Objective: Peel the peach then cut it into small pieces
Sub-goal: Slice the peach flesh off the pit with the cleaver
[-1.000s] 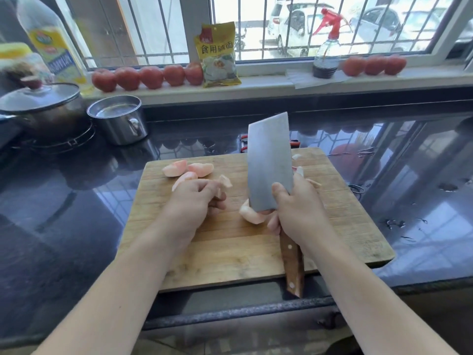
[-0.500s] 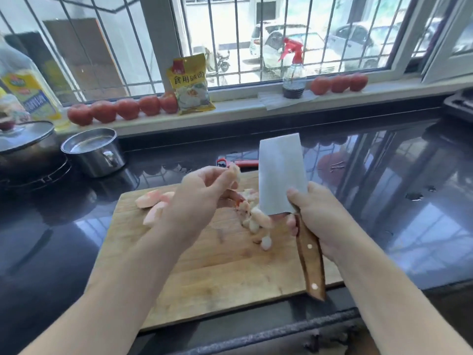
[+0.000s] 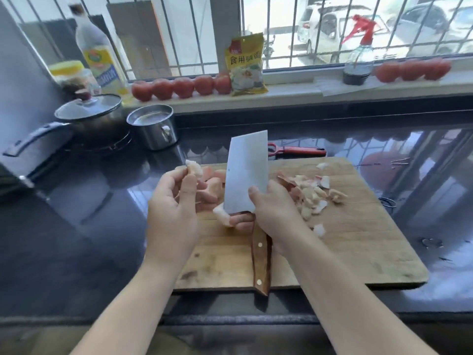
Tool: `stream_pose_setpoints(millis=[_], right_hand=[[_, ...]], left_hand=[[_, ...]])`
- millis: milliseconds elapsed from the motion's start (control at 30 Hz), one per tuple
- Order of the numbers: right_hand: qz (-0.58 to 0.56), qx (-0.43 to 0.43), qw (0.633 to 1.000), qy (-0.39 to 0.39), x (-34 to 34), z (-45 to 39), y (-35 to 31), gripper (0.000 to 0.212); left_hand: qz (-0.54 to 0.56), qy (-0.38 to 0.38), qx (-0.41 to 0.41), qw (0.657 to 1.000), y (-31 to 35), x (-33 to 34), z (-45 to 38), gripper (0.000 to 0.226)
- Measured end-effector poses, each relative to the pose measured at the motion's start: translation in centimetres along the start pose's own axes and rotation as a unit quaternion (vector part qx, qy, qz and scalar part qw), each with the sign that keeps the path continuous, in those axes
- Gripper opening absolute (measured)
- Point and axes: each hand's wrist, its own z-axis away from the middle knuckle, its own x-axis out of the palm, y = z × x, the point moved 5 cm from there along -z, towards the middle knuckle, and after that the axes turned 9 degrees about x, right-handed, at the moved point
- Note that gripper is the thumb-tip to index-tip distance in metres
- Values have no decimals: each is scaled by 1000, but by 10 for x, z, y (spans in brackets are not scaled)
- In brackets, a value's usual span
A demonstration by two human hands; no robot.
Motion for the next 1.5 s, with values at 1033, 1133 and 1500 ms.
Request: stream_pose_setpoints(millis=[1033, 1133, 1500], right_hand=[[35, 8, 984, 172, -169, 60, -14, 14], [38, 7, 987, 157, -158, 51, -15, 15], [496, -38, 820, 283, -239, 19, -57, 10]], left_hand=[[-383, -262, 347, 815, 2, 101, 27, 20], [-482, -280, 418, 717, -16, 60, 14, 7], [-381, -288, 312, 821, -4, 69, 11, 16]])
